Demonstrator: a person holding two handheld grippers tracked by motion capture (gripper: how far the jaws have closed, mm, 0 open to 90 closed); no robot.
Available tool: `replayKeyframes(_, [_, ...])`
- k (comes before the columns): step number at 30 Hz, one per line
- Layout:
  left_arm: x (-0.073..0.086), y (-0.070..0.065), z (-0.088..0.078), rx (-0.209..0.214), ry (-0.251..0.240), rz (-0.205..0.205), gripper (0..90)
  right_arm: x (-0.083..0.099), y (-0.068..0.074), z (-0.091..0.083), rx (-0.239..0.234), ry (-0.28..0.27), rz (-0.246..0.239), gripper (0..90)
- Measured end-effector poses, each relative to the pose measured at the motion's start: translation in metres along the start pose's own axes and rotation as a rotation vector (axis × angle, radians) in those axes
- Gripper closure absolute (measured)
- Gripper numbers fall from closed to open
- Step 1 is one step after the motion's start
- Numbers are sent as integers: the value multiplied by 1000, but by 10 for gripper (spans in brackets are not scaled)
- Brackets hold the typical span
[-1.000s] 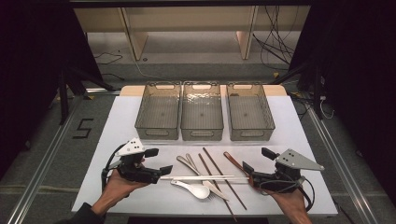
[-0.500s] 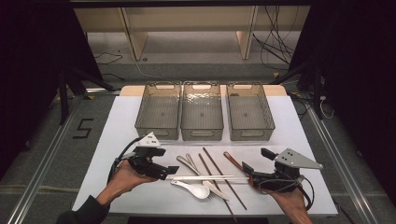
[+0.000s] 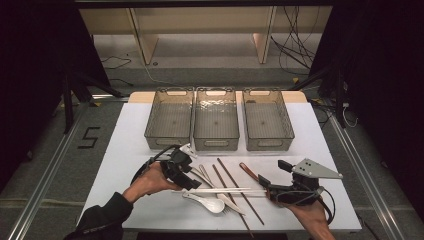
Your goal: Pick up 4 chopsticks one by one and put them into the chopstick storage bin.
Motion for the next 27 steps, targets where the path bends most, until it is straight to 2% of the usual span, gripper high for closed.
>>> replayKeyframes(2, [-1, 1, 7, -6, 32, 9, 352, 0, 1, 0, -2, 2, -4, 182])
replayKeyframes(6, [-2, 2, 15, 15, 73, 17, 404, 0, 0, 0, -5, 6, -1, 183])
replayKeyframes(14, [-5, 1, 22, 29, 95, 49, 457, 0, 1, 1, -8, 6, -3, 185])
replayKeyframes(23, [-5, 0, 29, 35, 107, 50, 498, 0, 1, 1, -11, 8, -7, 189])
replayKeyframes(27, [-6, 0, 29, 38, 111, 62, 506, 0, 1, 1, -11, 9, -7, 189])
Point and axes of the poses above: each handheld gripper's, and its own axes: z roughly forward along the jaws, x roughly out of its underside, y roughly to its left, the point moved 4 cm from there along z, roughly forward along the jaws, and after that the axes turned 4 degrees about y, right-handed, at the moved point
